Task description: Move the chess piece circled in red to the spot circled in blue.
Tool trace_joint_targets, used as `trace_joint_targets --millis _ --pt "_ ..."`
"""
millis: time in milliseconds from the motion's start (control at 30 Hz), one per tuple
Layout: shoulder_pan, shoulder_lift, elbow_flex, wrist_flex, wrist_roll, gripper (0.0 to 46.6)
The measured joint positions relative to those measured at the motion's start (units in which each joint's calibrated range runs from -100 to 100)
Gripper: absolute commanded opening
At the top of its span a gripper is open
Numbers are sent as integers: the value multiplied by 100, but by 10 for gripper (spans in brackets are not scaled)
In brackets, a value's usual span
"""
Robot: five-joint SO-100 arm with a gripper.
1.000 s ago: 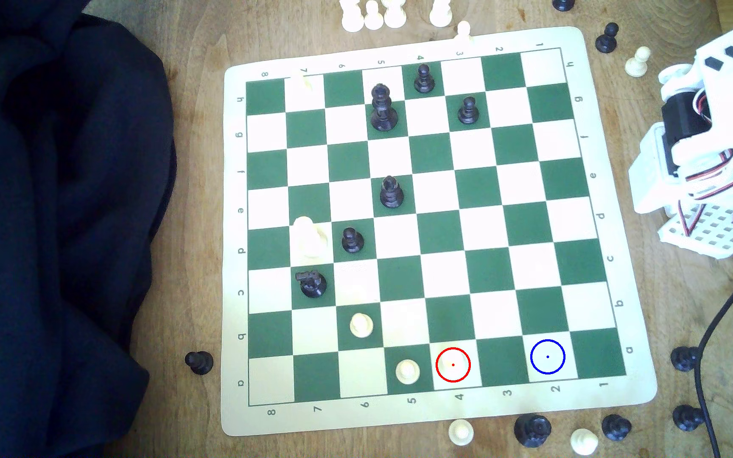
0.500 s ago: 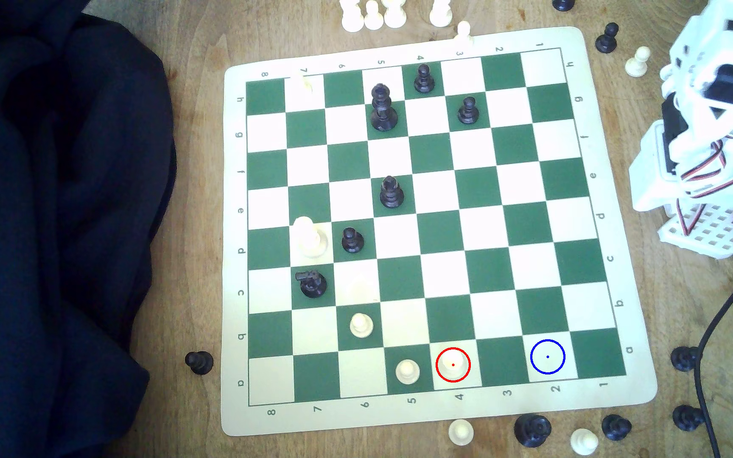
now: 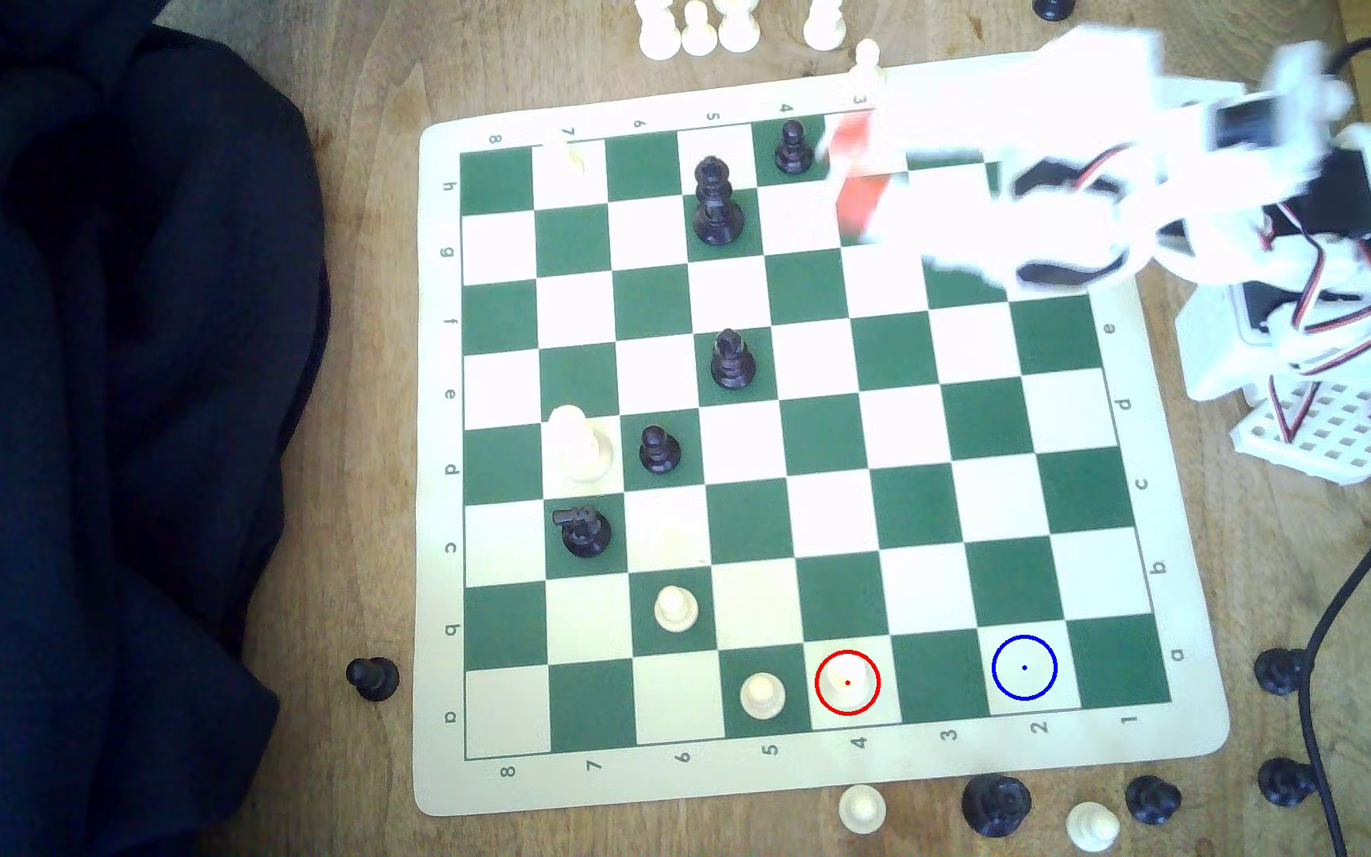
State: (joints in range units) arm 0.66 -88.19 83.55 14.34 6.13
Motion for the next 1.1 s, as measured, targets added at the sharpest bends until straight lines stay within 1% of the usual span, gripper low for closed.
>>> trace_joint_targets --millis 100,133,167,233,300,400,500,567,667,733,833,867,933,1100 --pt "-243 478 -587 988 -15 133" --pt "-479 788 -949 1586 -24 136" --pt "-590 938 -1121 1873 -44 139" --pt "-730 1207 -1419 2319 -98 146" --pt "-1047 1525 -1744 2789 -83 154" --pt "-1313 2103 -2259 3378 -161 164" --pt "-1527 2564 -2594 3625 -176 162" --pt "-1704 3217 -2901 3737 -215 163" --pt "-1814 3745 -3109 3825 -254 159" --pt "-2035 4290 -3272 3880 -259 158" --pt "-2139 4767 -3425 3880 -283 151" --pt "-2190 5103 -3479 3841 -342 152" --pt "-2257 5337 -3534 3769 -352 155" --pt "-2434 6108 -3931 3522 -479 156"
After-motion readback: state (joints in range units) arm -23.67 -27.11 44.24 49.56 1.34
